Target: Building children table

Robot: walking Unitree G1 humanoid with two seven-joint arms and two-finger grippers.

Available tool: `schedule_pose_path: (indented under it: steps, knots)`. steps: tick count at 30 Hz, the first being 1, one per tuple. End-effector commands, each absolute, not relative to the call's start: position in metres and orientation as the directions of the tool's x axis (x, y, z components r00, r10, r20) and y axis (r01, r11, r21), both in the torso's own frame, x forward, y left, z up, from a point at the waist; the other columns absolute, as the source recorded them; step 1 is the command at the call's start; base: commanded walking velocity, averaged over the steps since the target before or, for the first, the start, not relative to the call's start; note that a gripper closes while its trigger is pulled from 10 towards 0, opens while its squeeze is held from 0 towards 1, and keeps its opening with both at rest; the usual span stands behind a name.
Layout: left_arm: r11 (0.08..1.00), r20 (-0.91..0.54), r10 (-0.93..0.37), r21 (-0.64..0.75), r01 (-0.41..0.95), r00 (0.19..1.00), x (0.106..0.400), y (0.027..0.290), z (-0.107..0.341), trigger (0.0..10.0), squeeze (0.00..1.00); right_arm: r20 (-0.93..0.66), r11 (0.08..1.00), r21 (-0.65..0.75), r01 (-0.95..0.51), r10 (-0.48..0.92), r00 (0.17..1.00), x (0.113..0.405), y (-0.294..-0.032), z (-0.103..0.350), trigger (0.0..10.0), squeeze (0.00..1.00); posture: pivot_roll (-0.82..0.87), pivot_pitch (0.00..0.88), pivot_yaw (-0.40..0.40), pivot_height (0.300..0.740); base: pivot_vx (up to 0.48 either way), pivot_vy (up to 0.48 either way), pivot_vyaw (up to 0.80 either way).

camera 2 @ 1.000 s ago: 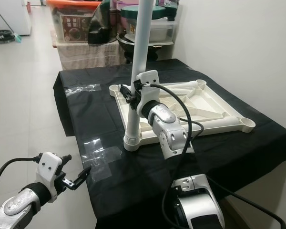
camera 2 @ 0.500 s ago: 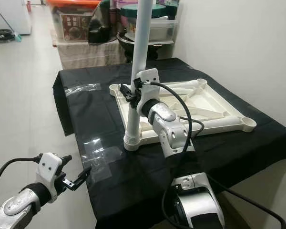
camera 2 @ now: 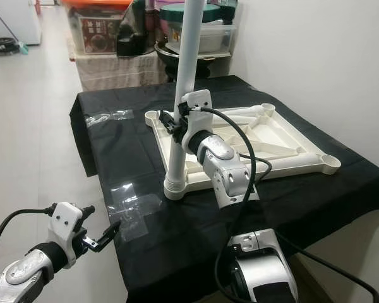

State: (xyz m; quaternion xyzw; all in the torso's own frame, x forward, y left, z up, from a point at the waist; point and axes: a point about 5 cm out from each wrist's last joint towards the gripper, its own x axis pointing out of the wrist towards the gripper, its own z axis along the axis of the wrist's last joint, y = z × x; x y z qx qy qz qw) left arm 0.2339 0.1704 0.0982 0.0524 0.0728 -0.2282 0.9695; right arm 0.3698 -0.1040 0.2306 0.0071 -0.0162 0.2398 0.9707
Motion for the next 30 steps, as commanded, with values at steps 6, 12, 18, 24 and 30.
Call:
schedule_pose_path:
  steps: [6, 12, 18, 24, 30]
  knots:
    - [0.885, -0.145, -0.455, 0.034, 0.465, 0.878, 0.2336, 0.1693, 0.1018, 10.0, 0.00, -0.129, 0.921, 0.010, -0.390, 0.388, 0.913, 0.3706, -0.1215, 0.1919, 10.0, 0.00, 0.01, 0.000, -0.043, 0.740, 0.000, 0.000, 0.00]
    - [0.884, -0.124, -0.461, 0.022, 0.467, 0.879, 0.2339, 0.1699, 0.1050, 10.0, 0.00, -0.131, 0.920, 0.010, -0.392, 0.389, 0.912, 0.3701, -0.1214, 0.1919, 10.0, 0.00, 0.01, 0.000, -0.043, 0.740, 0.044, 0.000, 0.00]
    - [0.885, -0.127, -0.458, 0.028, 0.465, 0.880, 0.2334, 0.1705, 0.1044, 10.0, 0.00, -0.131, 0.921, 0.008, -0.390, 0.388, 0.912, 0.3705, -0.1223, 0.1921, 10.0, 0.00, 0.01, 0.000, -0.044, 0.740, 0.000, 0.000, 0.00]
    - [0.879, -0.119, -0.473, 0.010, 0.477, 0.873, 0.2328, 0.1695, 0.1054, 10.0, 0.00, -0.131, 0.919, 0.008, -0.395, 0.393, 0.910, 0.3701, -0.1211, 0.1918, 10.0, 0.00, 0.01, 0.000, -0.045, 0.740, 0.042, 0.000, 0.00]
    - [0.879, -0.114, -0.472, 0.012, 0.477, 0.874, 0.2325, 0.1696, 0.1057, 10.0, 0.00, -0.133, 0.918, 0.008, -0.397, 0.395, 0.909, 0.3696, -0.1210, 0.1913, 10.0, 0.00, 0.01, 0.000, -0.046, 0.740, 0.412, 0.000, 0.00]
